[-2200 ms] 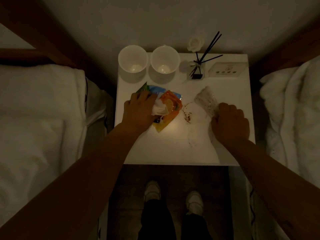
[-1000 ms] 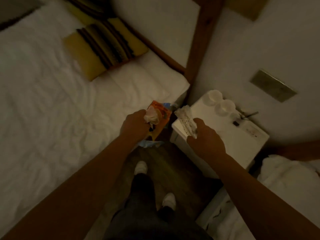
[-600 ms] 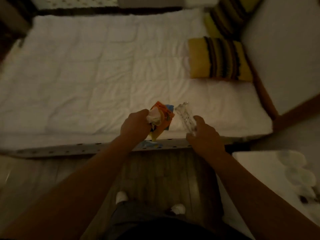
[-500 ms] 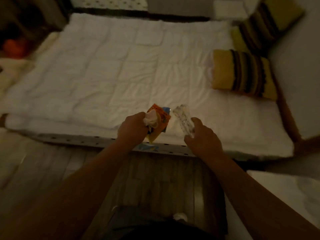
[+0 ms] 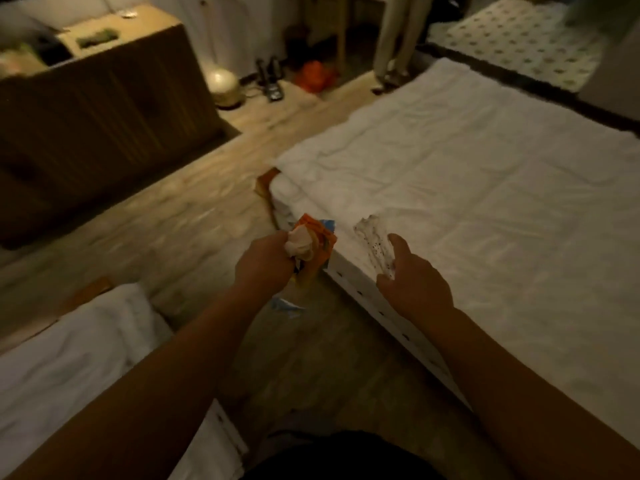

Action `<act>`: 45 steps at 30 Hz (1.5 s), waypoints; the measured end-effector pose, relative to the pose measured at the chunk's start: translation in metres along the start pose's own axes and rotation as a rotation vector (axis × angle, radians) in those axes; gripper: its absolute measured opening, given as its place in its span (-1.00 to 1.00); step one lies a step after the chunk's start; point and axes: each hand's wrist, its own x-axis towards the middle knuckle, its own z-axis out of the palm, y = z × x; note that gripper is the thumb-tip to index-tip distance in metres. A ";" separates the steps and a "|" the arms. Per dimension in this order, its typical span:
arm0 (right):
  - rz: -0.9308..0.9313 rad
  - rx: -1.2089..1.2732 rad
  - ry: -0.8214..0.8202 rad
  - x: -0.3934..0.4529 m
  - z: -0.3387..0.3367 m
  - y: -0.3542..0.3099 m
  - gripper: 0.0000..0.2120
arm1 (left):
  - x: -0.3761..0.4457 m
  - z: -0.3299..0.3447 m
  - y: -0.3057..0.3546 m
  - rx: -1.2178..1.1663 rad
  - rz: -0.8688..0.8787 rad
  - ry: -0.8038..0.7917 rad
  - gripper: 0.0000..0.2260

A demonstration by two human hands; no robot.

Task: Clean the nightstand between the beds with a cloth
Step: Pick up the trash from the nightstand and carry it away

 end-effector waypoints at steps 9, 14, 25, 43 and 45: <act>-0.267 0.020 -0.138 0.119 0.064 -0.137 -0.25 | 0.064 -0.060 -0.120 -0.030 -0.216 0.085 -0.82; -0.388 -0.008 -0.223 0.203 0.096 -0.174 -0.24 | 0.122 -0.065 -0.160 -0.029 -0.314 0.109 -0.86; -0.569 -0.091 -0.381 0.377 0.126 -0.275 -0.29 | 0.235 -0.108 -0.211 -0.099 -0.525 0.216 -0.92; -0.281 0.029 -0.362 0.554 0.257 -0.444 -0.25 | 0.488 -0.223 -0.416 -0.021 -0.535 0.097 -0.92; -0.227 0.073 -0.327 0.573 0.263 -0.451 -0.30 | 0.528 -0.228 -0.423 0.019 -0.514 0.074 -0.95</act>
